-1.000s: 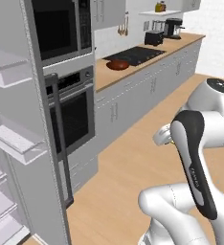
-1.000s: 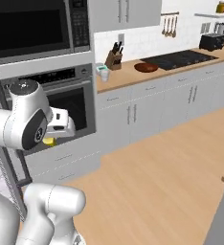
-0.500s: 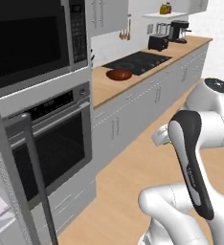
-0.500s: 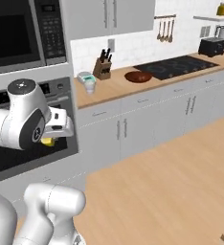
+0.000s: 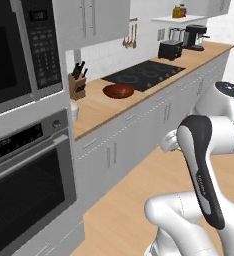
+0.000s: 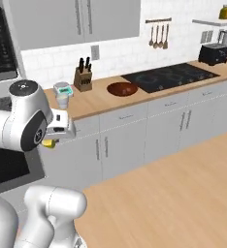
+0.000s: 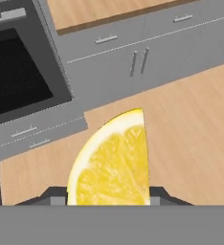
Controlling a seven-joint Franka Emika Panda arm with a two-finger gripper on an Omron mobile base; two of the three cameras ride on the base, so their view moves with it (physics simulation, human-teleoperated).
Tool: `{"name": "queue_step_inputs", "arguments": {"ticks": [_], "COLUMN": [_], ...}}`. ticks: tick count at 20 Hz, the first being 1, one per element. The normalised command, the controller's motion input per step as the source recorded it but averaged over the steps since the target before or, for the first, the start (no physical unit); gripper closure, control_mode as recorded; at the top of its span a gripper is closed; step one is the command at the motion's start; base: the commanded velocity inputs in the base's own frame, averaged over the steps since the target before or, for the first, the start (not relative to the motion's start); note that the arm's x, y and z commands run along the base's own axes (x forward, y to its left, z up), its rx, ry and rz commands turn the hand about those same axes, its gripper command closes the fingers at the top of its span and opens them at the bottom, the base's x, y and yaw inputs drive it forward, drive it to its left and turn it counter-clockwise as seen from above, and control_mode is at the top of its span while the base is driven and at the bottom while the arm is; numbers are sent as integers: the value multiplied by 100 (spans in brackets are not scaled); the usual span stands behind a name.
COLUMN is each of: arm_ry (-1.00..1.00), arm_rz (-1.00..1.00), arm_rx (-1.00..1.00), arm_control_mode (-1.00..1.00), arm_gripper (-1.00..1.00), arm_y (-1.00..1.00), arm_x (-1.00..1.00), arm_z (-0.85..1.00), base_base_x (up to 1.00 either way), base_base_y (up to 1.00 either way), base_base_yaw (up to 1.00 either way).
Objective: Grab a lemon wedge from the fridge and one ice cube from the ice bowl, and put them in the glass of lemonade.
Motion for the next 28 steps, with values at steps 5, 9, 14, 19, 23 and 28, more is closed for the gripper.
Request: {"name": "queue_step_inputs", "arguments": {"ticks": [5,9,14,19,23,28], "arm_ry": [0,0,0,0,0,0], "arm_rz": [0,0,0,0,0,0], "arm_rx": [0,0,0,0,0,0], "arm_control_mode": [100,100,100,100,100,100], "arm_gripper": [100,100,100,100,100,100], "arm_y": [0,0,0,0,0,0], "arm_x": [0,0,0,0,0,0], "arm_z": [0,0,0,0,0,0], "base_base_x": [100,100,80,63,97,72], "base_base_y": [-29,-21,-41,-44,-16,-36], "base_base_yaw": [32,38,36,45,49,35]}}
